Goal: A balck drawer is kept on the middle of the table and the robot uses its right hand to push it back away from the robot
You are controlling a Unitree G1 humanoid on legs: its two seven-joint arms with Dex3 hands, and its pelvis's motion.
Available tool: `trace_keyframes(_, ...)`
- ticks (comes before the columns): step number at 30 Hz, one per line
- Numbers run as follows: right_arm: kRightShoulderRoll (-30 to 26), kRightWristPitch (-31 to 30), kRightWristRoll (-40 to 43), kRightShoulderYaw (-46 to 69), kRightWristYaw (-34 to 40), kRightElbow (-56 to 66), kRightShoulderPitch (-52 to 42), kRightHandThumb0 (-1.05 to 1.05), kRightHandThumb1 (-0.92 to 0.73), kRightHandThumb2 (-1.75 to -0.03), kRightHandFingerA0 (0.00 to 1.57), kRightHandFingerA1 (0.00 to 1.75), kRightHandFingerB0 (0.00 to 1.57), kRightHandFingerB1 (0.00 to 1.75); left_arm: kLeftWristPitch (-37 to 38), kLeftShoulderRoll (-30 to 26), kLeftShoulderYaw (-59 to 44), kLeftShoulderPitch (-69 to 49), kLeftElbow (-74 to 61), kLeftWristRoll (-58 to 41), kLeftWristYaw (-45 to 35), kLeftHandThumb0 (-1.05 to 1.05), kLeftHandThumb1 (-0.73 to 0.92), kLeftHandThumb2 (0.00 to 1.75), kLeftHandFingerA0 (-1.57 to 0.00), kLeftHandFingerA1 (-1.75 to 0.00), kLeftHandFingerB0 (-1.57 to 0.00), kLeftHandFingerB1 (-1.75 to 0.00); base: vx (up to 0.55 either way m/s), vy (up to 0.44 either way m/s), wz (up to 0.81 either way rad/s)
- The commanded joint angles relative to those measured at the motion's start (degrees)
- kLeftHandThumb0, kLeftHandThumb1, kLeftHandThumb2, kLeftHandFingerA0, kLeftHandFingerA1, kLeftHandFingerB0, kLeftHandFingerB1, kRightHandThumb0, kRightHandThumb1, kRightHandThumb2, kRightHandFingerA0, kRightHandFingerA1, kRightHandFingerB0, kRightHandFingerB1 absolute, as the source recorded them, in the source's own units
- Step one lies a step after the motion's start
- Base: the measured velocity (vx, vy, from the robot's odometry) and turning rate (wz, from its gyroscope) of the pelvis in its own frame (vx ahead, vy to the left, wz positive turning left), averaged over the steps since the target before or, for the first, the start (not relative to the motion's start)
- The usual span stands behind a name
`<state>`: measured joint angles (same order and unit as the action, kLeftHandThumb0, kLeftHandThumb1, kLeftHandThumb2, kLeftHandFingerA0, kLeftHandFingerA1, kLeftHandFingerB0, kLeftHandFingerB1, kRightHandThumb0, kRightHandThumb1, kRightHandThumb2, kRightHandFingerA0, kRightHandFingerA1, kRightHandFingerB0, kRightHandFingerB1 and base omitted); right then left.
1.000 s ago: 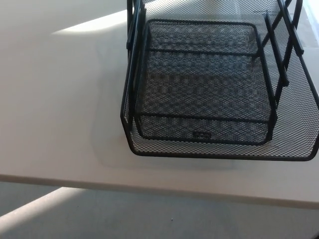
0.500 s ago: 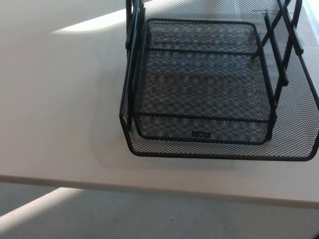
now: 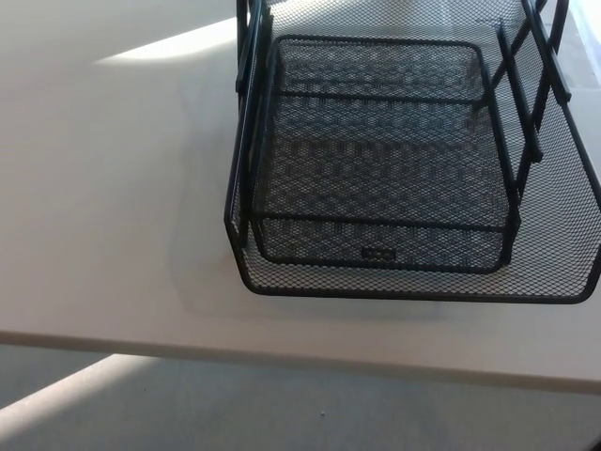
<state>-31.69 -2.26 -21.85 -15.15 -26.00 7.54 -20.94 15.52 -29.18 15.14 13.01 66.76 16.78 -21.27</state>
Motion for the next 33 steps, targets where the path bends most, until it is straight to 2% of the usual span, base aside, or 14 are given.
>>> trace_keyframes(1,-19.1,4.1,14.2,15.8,-21.2,46.5,-13.6,-0.48,-0.76,-0.64,0.53,0.44,0.37,0.36,1.9,-1.5,-0.1,0.1,0.6,0.6,-1.3,-0.55,0.71,0.62,-0.5,-0.4,-0.33,-0.33,0.0,0.0,0.0)
trace_keyframes(3,-20.5,2.8,14.2,14.7,-22.7,47.4,-11.5,-0.48,-0.78,-0.64,0.52,0.44,0.35,0.35,1.9,-1.5,0.1,0.3,0.8,0.9,-1.0,-0.54,0.74,0.62,-0.51,-0.39,-0.33,-0.33,0.0,0.0,0.0)
trace_keyframes(10,-24.3,-2.1,15.1,11.4,-26.4,51.7,-3.0,-0.48,-0.78,-0.64,0.53,0.45,0.34,0.35,1.8,-1.4,-0.4,0.3,0.8,0.2,-1.7,-0.55,0.7,0.62,-0.5,-0.4,-0.33,-0.33,0.0,0.0,0.0)
trace_keyframes(14,-25.6,-1.9,15.0,9.0,-27.2,52.5,1.2,-0.46,-0.81,-0.64,0.55,0.45,0.37,0.35,1.9,-1.5,0.3,0.6,0.7,1.1,-1.2,-0.54,0.74,0.62,-0.51,-0.39,-0.34,-0.33,0.0,0.0,0.0)
trace_keyframes(23,-25.7,-4.2,13.8,1.8,-29.0,52.5,8.8,-0.45,-0.81,-0.64,0.56,0.47,0.37,0.36,2.0,-1.4,0.5,0.7,0.7,1.2,-1.2,-0.56,0.71,0.63,-0.5,-0.4,-0.33,-0.33,0.0,0.0,0.0)
trace_keyframes(31,-23.0,-13.5,15.6,-7.5,-33.9,51.9,19.9,-0.45,-0.78,-0.64,0.56,0.49,0.36,0.36,2.2,-1.3,0.7,1.0,1.0,1.4,-1.1,-0.55,0.75,0.63,-0.51,-0.39,-0.35,-0.33,0.0,0.0,0.0)
trace_keyframes(33,-22.6,-13.8,15.3,-8.3,-34.1,51.5,20.6,-0.45,-0.78,-0.64,0.56,0.49,0.36,0.36,2.3,-1.3,0.8,1.0,1.0,1.5,-1.1,-0.55,0.75,0.63,-0.51,-0.39,-0.35,-0.33,0.0,0.0,0.0)
